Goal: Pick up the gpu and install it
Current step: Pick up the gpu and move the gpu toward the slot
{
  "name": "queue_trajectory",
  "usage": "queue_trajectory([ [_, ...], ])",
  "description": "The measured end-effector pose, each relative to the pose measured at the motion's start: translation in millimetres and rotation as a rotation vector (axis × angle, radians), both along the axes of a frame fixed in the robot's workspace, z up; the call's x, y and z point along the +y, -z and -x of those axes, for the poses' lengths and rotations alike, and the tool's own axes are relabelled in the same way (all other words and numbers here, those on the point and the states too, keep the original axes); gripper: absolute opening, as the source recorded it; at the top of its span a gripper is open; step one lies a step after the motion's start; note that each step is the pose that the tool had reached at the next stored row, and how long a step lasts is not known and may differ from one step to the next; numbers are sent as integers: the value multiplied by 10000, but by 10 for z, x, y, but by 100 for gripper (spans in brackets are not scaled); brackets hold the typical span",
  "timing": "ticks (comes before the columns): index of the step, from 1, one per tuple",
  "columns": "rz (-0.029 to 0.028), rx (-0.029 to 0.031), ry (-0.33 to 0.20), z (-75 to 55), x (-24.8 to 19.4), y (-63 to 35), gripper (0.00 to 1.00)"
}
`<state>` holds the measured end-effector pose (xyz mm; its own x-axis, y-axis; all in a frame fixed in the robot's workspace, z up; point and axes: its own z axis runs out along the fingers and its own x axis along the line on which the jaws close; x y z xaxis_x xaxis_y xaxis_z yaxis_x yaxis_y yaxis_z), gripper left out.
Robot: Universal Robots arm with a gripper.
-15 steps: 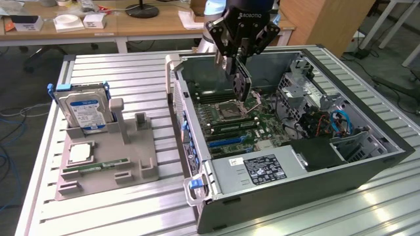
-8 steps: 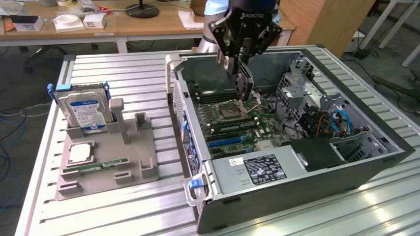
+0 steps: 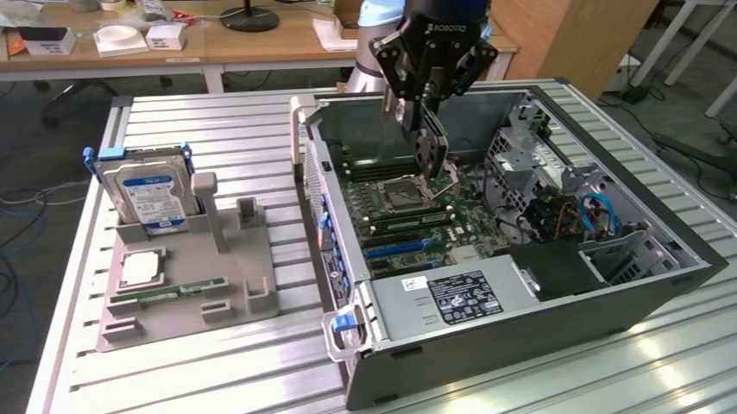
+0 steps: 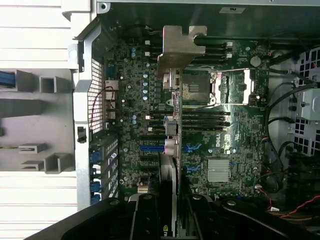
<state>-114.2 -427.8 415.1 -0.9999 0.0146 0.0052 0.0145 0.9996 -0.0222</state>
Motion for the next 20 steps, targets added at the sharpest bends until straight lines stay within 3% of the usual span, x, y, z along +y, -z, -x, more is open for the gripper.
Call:
queue_trajectory([
  [20, 0, 0, 0, -194, 0, 18, 26],
])
